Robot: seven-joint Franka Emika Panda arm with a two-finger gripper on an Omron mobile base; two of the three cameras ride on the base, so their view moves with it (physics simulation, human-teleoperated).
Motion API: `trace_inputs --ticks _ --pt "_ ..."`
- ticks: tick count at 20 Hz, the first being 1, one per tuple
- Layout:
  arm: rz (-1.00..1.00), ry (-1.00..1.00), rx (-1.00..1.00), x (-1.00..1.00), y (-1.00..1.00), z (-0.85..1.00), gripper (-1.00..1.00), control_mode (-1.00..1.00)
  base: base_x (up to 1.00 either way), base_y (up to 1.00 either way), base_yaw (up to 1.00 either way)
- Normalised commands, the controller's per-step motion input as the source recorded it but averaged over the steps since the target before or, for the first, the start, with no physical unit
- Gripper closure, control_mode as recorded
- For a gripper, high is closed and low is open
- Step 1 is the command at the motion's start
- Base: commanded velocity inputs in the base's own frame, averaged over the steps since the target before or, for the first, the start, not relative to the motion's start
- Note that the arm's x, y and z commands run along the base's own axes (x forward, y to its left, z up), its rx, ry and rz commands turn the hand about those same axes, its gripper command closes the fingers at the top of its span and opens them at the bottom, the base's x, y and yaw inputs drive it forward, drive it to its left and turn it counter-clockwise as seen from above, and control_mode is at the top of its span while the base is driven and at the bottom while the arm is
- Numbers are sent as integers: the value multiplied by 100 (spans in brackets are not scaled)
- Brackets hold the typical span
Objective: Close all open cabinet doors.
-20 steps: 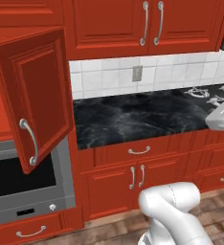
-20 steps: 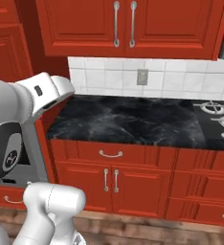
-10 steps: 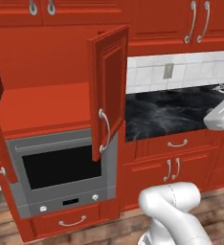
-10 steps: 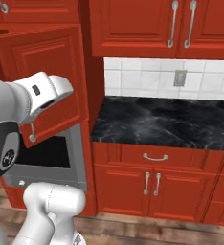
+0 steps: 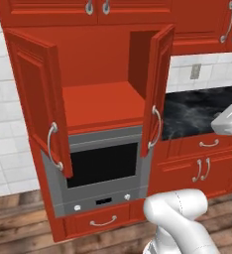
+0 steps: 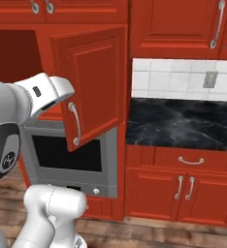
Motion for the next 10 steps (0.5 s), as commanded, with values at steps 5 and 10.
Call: trace_inputs --ticks 5,10 --pt "0 0 0 0 0 0 -100 100 -3 73 0" --pt "0 0 0 0 0 0 -100 100 0 63 -2"
